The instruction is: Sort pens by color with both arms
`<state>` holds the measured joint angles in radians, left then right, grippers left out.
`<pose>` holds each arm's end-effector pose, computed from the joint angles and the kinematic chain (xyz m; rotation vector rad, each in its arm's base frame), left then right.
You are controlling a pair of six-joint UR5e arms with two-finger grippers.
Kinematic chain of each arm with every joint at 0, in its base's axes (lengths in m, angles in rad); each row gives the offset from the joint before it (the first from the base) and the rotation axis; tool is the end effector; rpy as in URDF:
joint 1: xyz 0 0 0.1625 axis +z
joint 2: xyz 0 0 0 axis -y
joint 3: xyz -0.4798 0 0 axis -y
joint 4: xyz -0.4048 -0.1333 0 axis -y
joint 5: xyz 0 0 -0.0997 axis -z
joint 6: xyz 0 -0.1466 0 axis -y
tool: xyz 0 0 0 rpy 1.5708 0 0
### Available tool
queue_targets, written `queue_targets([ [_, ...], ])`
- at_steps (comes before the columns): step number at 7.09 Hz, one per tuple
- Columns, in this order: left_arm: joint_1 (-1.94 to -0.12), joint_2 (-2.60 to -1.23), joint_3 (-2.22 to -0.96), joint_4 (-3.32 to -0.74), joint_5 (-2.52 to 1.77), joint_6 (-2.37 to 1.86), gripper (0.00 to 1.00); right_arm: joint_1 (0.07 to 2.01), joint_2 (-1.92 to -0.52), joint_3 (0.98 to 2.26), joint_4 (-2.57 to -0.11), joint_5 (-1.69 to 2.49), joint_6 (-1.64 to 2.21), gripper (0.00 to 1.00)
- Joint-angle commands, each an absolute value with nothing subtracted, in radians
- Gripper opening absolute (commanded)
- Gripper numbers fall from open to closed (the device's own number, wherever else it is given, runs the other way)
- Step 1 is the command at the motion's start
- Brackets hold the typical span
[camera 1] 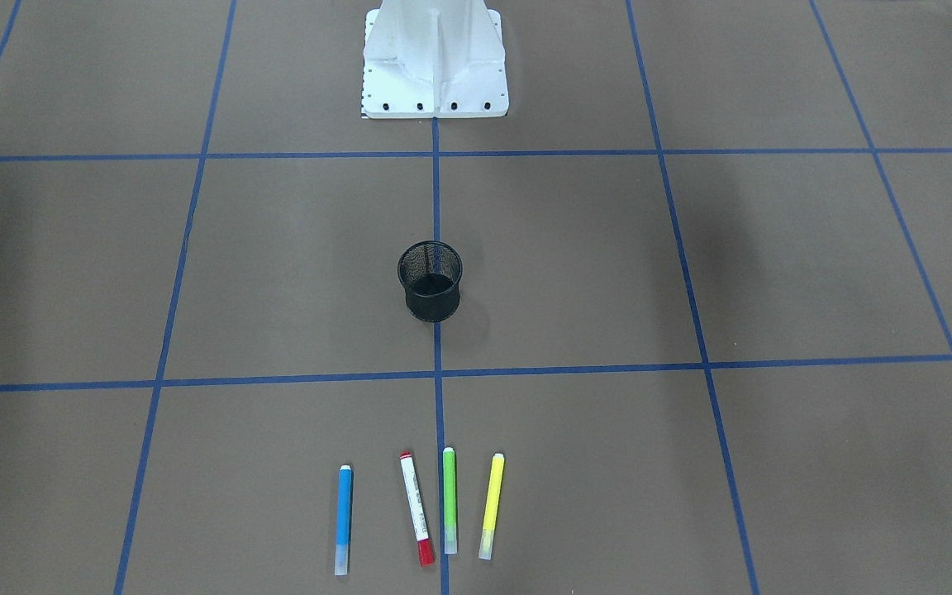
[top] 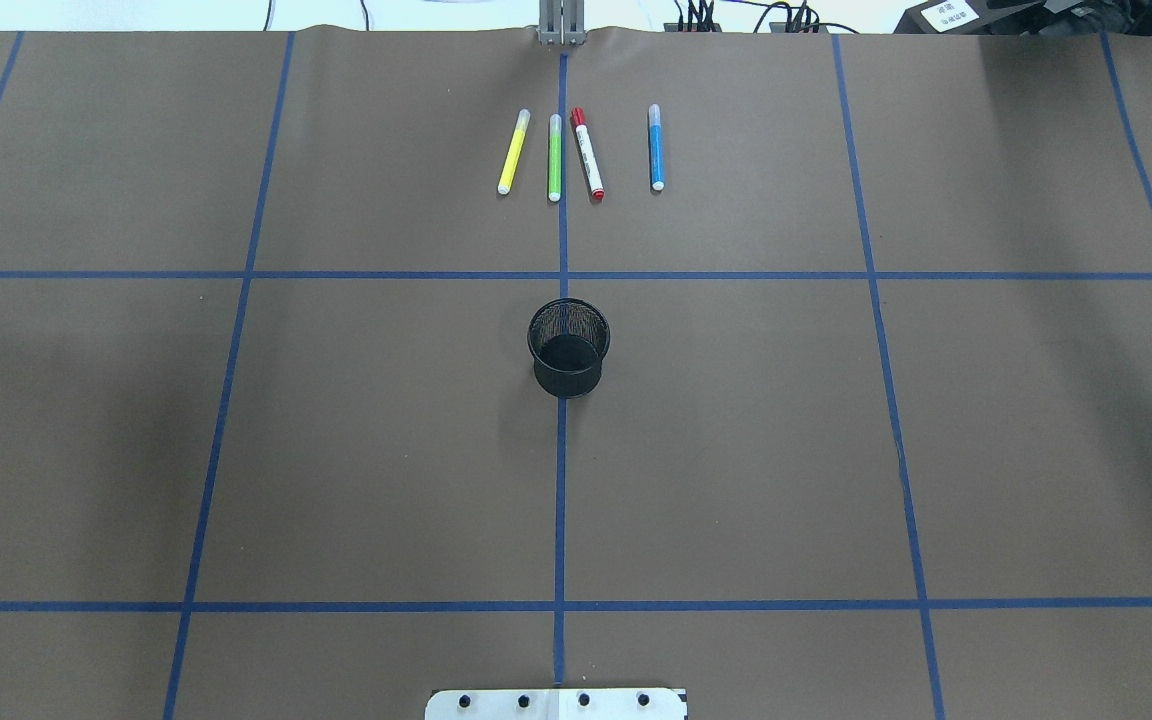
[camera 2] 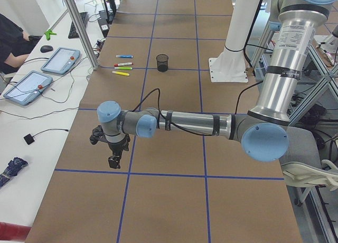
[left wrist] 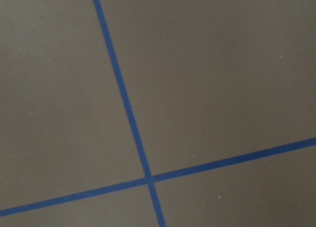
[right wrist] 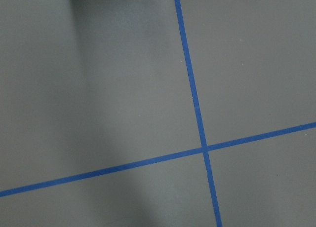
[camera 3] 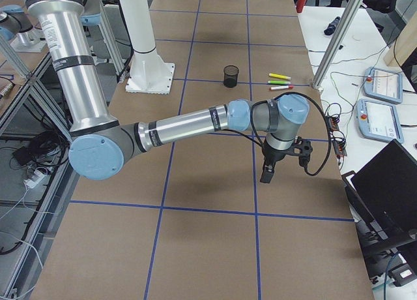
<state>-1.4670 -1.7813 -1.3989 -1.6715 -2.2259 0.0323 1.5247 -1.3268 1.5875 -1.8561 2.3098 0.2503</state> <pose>0.0205 -0.6209 0.7174 0.1110 0.6592 0.1766 0.0067 -0.6050 0.6345 -0.1326 -0.7287 0.2039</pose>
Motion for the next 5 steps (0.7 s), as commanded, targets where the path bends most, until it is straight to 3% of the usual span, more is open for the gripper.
queue_targets([
  [1, -1.534, -1.740, -1.407, -1.671, -2.355, 0.034, 1.00, 1.528, -1.458, 1.598, -1.760, 2.353, 0.247, 1.00],
  [3, -1.565, -1.694, -1.541, -1.549, -2.375, 0.031, 1.00, 1.528, -1.557, 1.591, -1.538, 2.353, 0.256, 1.00],
  [5, -1.582, -1.672, -1.612, -1.447, -2.367, 0.034, 1.00, 1.528, -1.555, 1.588, -1.560, 2.355, 0.256, 1.00],
])
